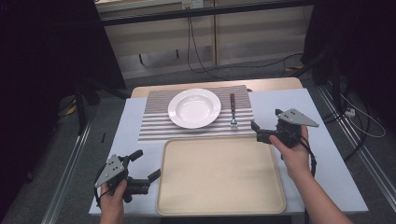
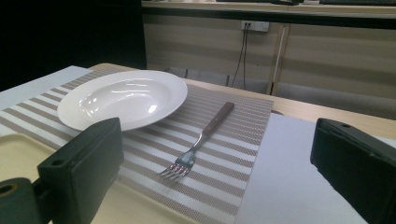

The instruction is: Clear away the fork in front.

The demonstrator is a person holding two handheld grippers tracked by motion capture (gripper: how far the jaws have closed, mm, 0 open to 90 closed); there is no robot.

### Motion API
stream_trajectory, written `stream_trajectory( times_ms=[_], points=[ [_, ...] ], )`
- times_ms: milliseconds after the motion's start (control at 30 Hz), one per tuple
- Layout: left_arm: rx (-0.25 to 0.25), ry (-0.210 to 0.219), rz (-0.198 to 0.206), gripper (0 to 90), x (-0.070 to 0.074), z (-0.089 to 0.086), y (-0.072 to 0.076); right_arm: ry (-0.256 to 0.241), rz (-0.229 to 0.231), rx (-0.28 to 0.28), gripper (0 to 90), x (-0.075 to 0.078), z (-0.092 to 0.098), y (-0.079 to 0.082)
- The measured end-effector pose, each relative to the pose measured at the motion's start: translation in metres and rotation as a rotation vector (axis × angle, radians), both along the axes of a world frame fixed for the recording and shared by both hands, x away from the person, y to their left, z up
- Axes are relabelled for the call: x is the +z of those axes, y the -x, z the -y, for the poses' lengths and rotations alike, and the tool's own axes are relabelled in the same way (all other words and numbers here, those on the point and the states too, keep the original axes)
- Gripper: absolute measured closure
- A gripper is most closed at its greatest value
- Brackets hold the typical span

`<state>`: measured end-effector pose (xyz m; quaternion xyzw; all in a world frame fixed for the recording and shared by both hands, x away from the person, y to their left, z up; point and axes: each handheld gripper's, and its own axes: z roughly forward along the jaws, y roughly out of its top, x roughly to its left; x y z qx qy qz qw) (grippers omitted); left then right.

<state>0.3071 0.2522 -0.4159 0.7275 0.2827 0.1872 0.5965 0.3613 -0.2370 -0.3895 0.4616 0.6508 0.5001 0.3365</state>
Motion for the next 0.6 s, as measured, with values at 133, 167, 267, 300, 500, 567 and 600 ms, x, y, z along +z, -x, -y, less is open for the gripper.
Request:
stream_trajectory(
  times_ms=[133, 167, 267, 300, 500, 567, 600],
  points=[
    [-0.003, 0.004, 0.002, 1.7, 0.0, 0.0, 0.0, -0.014, -0.013, -0.007, 2.2, 0.001, -0.002, -0.012],
    [-0.009, 0.003, 0.002, 1.7, 0.0, 0.001, -0.001, -0.004, -0.021, -0.015, 2.2, -0.001, -0.002, -0.018],
    [-0.009, -0.001, -0.002, 1.7, 0.0, 0.002, 0.0, 0.011, -0.038, -0.031, 2.2, -0.002, -0.002, -0.027],
    [-0.009, -0.001, -0.002, 1.7, 0.0, 0.002, 0.0, 0.011, -0.038, -0.031, 2.2, -0.002, -0.002, -0.027],
    [-0.01, -0.007, 0.004, 1.7, 0.0, 0.002, 0.001, 0.011, -0.046, -0.047, 2.2, 0.003, -0.003, -0.04],
    [-0.01, -0.001, -0.001, 1.7, -0.001, 0.001, 0.001, 0.013, -0.042, -0.045, 2.3, 0.005, -0.003, -0.043],
    [-0.008, 0.0, -0.005, 1.7, -0.001, 0.001, 0.0, 0.016, -0.04, -0.045, 2.3, 0.005, -0.004, -0.044]
  ],
)
